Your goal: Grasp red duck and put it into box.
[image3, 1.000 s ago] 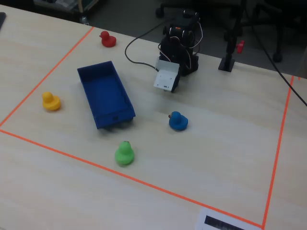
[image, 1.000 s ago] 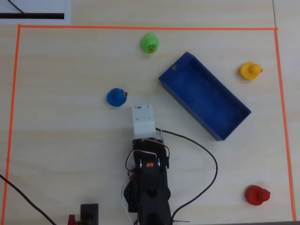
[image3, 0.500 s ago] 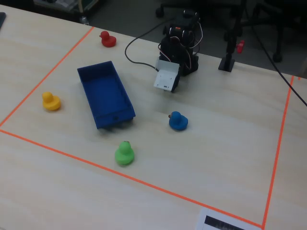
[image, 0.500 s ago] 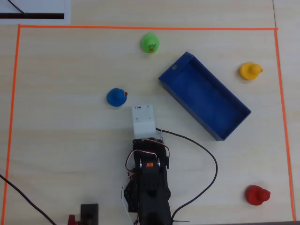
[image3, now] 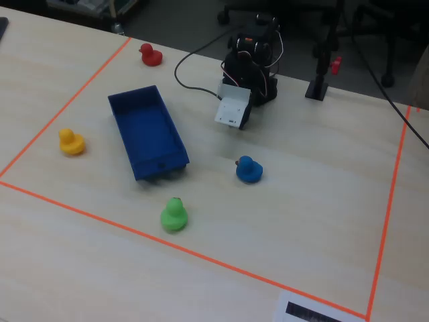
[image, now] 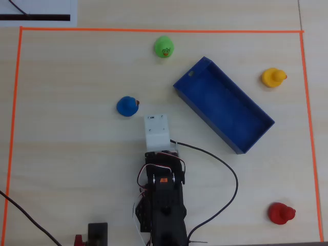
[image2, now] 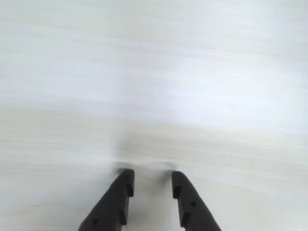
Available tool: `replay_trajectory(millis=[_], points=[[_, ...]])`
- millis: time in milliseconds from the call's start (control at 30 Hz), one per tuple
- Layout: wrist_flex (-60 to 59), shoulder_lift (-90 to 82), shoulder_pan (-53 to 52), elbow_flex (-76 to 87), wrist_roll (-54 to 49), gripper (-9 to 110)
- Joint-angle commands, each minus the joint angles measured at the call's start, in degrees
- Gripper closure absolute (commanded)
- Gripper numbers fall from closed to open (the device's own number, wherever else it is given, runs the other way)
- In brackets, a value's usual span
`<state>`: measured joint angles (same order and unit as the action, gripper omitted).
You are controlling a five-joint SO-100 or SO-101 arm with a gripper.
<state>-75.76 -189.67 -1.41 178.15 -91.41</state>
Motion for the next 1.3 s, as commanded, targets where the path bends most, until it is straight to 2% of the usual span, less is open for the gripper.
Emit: replay_trajectory(millis=[0,267,733,867,1033,1133,1267], points=[[-1.41,0.00,-0.44,0.09,0.00,93],[-1.41,0.00,-0.44,0.09,0.00,97],[-1.41,0.00,-0.44,0.09,0.00,91],[-1.41,-0.09,1.23,0.09,0.09,101],[-1.05,-0.09,2.72,0.09,0.97,101],[2.81,2.37,1.05,-1.85,0.88,101],[9.32,13.62,-2.11,-12.39,0.97,101]])
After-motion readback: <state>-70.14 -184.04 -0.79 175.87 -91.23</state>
